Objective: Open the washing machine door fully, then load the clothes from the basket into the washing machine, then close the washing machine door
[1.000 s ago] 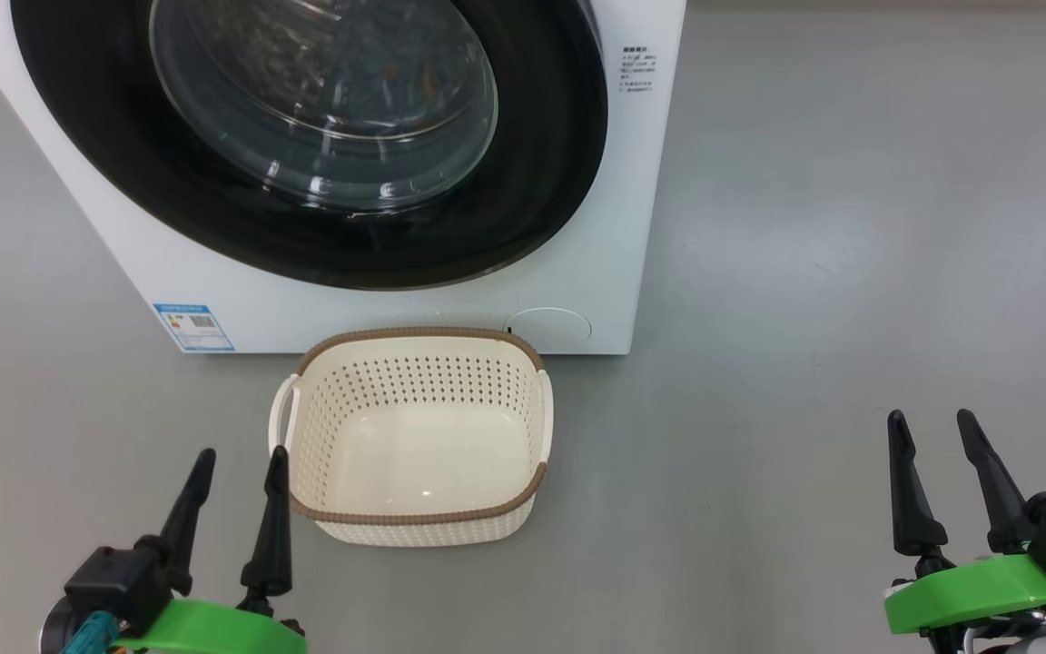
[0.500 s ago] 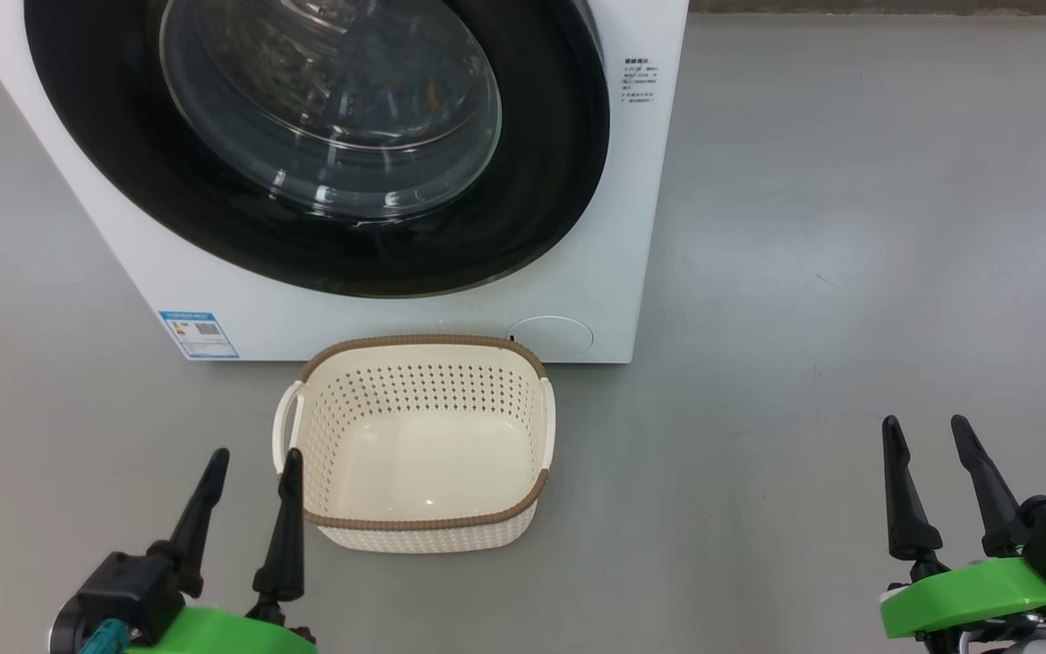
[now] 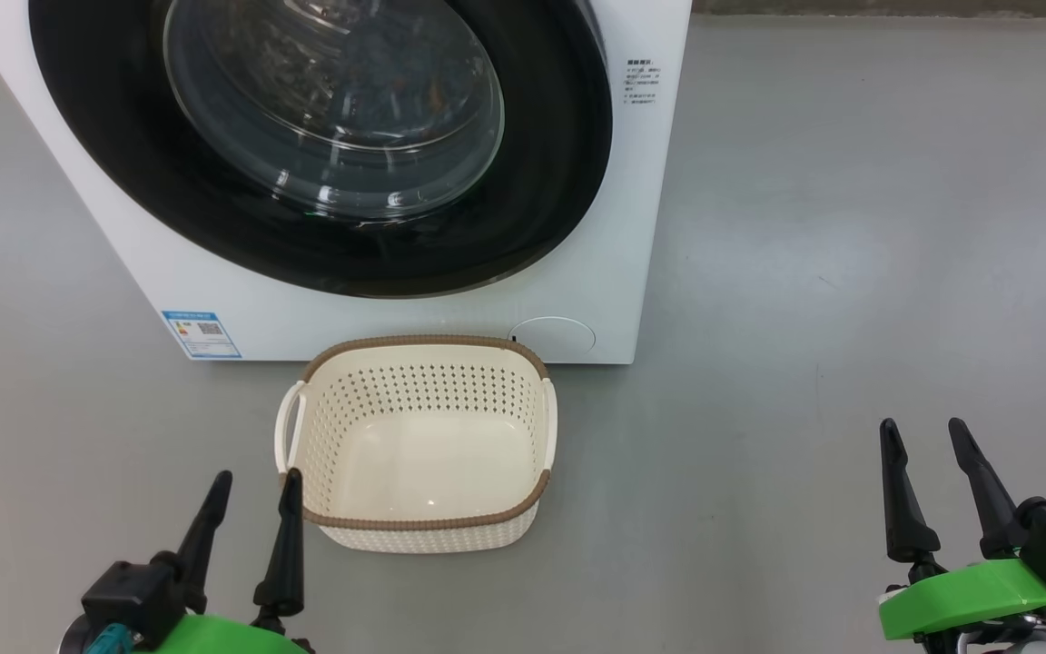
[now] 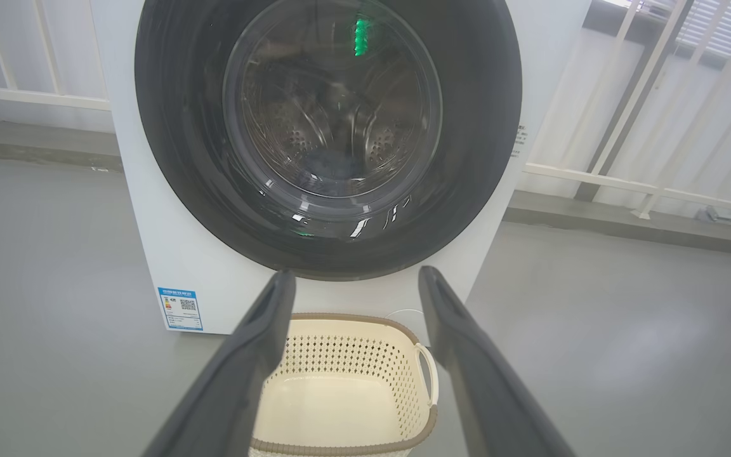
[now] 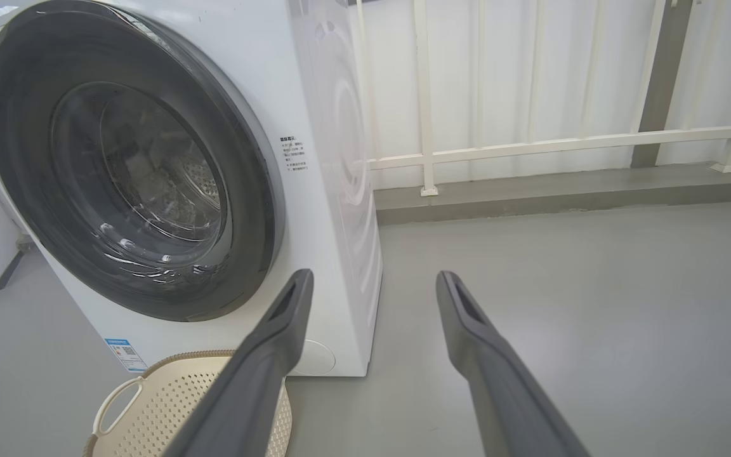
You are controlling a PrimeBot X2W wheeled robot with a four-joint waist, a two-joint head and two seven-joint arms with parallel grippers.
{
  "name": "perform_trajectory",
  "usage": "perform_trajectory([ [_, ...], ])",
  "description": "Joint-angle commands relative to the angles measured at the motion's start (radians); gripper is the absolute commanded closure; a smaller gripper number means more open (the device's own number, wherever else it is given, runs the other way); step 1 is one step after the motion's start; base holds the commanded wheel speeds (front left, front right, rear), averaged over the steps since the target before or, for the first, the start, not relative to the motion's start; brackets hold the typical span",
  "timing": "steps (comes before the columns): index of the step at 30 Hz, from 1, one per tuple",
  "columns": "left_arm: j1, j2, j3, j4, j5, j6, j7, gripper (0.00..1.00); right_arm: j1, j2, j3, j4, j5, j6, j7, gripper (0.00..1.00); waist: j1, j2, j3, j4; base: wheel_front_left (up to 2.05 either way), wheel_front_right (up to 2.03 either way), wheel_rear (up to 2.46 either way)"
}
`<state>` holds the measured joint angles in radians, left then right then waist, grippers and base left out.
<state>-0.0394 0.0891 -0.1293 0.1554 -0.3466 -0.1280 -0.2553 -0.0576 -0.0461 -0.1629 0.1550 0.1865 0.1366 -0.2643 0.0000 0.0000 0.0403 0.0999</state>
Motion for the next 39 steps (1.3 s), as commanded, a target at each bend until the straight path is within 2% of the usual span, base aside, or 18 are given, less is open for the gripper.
perform_trajectory([
  [1,-0.017,0.02,0.028,-0.018,-0.002,-0.003,-0.006,0.0,-0.01,-0.004,0.027,-0.02,0.003,-0.006,0.003,0.0,0.0,0.0,0.0,0.0,0.0,0.0,0.0],
  [39,0.001,0.02,0.018,-0.004,-0.052,-0.003,-0.006,0.0,-0.002,-0.004,0.045,-0.014,-0.012,-0.006,0.003,0.0,0.0,0.0,-0.02,0.004,0.0,0.0,0.0],
])
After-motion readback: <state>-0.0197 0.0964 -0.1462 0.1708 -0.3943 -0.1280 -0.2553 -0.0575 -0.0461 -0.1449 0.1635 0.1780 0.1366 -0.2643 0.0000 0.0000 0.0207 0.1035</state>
